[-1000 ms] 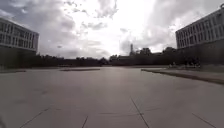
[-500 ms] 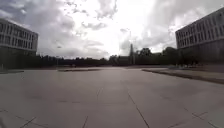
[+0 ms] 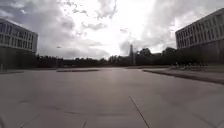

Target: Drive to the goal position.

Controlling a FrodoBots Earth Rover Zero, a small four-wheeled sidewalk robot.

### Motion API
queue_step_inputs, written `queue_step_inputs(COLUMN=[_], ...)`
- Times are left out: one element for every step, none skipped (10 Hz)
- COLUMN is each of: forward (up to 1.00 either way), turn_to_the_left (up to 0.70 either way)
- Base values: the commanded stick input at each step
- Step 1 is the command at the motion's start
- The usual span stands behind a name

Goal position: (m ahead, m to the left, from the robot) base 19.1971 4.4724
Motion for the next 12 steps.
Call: queue_step_inputs(forward=[0.70, 0.70, 0.70, 0.70, 0.70, 0.70, 0.70, 0.70, 0.70, 0.70, 0.70, 0.70], turn_to_the_left=[0.00, 0.00, 0.00, 0.00, 0.00, 0.00, 0.00, 0.00, 0.00, 0.00, 0.00, 0.00])
